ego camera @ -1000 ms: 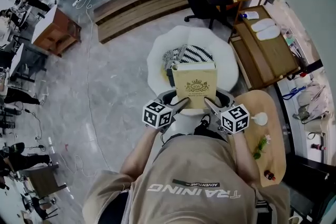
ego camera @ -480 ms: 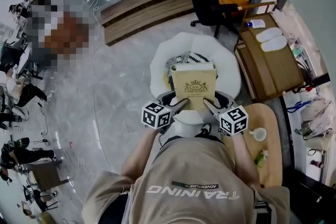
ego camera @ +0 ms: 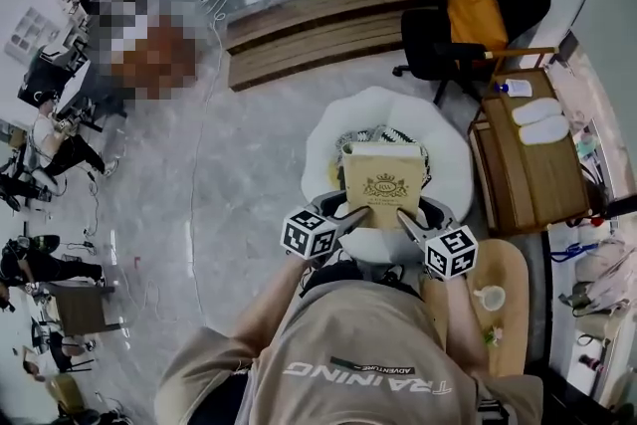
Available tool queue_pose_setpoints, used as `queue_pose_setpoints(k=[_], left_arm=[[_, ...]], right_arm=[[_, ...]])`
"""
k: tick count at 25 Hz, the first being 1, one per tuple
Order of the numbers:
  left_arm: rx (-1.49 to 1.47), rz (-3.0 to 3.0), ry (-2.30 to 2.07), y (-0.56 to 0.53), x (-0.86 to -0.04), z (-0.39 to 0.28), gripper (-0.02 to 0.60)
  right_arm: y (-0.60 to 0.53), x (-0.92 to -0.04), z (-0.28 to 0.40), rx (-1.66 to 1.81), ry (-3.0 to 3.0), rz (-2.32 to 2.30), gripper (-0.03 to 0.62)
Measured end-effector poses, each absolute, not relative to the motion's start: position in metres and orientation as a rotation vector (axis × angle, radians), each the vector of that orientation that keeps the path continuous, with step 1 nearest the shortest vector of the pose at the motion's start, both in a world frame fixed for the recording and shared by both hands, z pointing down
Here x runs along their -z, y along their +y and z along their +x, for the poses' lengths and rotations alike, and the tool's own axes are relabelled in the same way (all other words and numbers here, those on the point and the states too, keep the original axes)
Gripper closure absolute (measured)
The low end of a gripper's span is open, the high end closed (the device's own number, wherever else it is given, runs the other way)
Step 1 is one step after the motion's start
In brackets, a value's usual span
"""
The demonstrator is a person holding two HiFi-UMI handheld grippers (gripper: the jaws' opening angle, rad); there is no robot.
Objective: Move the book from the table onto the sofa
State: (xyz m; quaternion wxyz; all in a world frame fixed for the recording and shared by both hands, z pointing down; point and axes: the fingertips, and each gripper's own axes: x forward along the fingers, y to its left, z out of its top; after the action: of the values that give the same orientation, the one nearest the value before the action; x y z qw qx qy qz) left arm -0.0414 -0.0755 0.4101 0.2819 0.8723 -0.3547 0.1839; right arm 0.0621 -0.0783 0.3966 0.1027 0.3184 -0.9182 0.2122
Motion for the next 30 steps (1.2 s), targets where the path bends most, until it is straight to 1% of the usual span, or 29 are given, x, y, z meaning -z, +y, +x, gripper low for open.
queue_pose_setpoints(k=[18,23,30], left_arm=[[-0.430,2.436,-0.705,-0.137,-0.412,-0.113,0.348],[-0.445,2.442,-0.646,-0.145,-0.425,-0.130,0.348],[-0.447,2.384,-0.606,-0.147,-0.450,-0.138,0.348]], right_arm=[[-0.123,-0.388,-0.012,-0.584,-2.561,1.148,0.382],[-0.128,-0.400,-0.031,-0.614,-2.512,1.189,0.381],[-0.130,-0.425,-0.038,-0.695,-2.473,1.173,0.381]])
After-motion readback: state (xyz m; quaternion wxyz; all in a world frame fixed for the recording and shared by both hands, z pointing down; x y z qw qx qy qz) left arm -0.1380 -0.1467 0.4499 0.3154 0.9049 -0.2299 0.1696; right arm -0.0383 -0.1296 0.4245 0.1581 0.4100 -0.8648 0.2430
